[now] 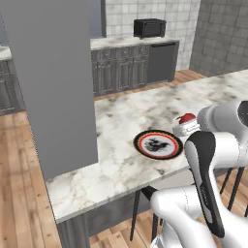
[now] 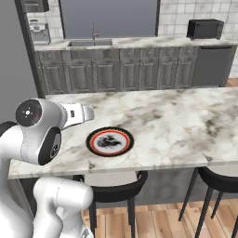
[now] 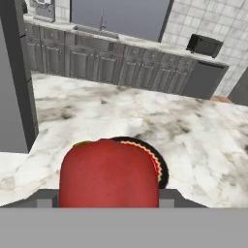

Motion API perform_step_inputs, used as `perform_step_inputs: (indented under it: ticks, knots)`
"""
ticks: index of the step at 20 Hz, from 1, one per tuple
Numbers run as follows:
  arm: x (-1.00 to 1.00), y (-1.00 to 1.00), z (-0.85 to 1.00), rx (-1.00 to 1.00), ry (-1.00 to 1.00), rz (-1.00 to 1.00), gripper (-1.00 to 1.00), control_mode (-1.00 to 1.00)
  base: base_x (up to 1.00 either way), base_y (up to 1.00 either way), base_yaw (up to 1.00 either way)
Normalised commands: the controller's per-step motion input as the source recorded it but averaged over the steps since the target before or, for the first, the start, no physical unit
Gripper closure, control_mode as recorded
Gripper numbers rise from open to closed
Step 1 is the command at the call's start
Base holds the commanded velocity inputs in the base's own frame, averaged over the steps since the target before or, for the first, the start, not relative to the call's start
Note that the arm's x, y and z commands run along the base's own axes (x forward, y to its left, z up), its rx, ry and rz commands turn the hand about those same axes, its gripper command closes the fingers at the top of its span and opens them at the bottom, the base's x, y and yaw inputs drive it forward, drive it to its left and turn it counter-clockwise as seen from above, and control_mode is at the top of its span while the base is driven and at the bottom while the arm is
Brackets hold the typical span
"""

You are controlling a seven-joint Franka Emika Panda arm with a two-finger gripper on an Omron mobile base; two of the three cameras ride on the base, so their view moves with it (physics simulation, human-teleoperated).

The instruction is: Take the cheese, steak, and bell pepper from the fridge and place them on the plate on the dining counter to create an appetizer plate.

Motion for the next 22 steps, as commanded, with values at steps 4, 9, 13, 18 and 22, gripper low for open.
perform_step_inputs:
  ticks: [4, 9, 13, 18, 22]
  knots:
    - [0.00, 0.00, 0.00, 0.00, 0.00, 0.00, 1.00, 1.00, 0.64, -0.46, 0.49]
    - [0.00, 0.00, 0.00, 0.00, 0.00, 0.00, 1.00, 1.00, 0.52, -0.08, 0.32]
    - [0.39, 0.00, -0.29, 0.00, 0.12, 0.09, 1.00, -1.00, 0.11, 0.00, 0.05]
    - [0.54, -0.27, -0.45, 0.00, 0.26, -0.07, 1.00, -1.00, 0.00, 0.00, 0.00]
    - [0.49, -0.39, -0.50, 0.00, 0.23, -0.19, 1.00, -1.00, 0.00, 0.00, 0.00]
